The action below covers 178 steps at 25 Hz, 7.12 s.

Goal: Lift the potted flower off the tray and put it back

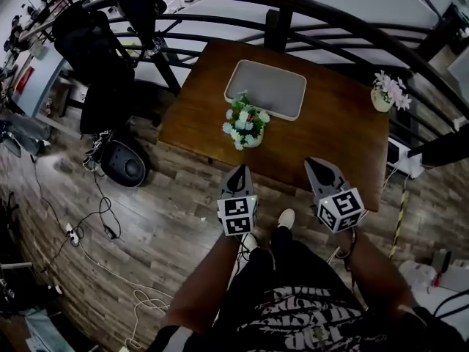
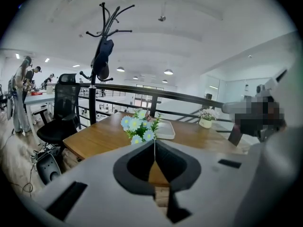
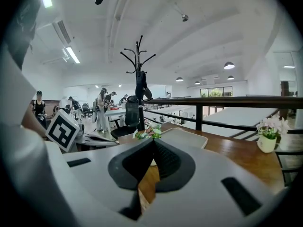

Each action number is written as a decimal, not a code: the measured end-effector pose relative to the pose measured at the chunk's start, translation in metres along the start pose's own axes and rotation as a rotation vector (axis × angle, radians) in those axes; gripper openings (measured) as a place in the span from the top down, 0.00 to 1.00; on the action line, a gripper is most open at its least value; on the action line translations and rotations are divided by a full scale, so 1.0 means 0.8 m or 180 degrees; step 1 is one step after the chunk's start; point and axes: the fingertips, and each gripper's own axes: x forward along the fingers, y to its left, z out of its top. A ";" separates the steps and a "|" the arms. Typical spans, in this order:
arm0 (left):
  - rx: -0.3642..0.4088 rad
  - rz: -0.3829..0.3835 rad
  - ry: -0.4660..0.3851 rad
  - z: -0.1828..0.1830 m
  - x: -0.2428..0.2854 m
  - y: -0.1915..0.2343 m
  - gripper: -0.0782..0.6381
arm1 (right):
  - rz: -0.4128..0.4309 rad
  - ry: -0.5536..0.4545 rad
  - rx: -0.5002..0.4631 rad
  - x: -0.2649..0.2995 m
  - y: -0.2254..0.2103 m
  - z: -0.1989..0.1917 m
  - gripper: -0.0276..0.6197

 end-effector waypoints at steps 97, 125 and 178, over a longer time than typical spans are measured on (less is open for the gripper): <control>0.0998 -0.0691 -0.0010 0.095 0.442 0.091 0.29 | -0.0736 0.0098 0.0439 0.159 -0.161 0.065 0.96; 0.1081 -0.0379 0.0271 0.049 0.332 0.111 0.30 | -0.0774 -0.0178 0.0419 0.097 -0.141 0.079 0.96; 0.0427 -0.0536 -0.0582 0.203 0.109 -0.090 0.88 | -0.0403 -0.0537 0.0189 0.013 -0.144 0.097 0.96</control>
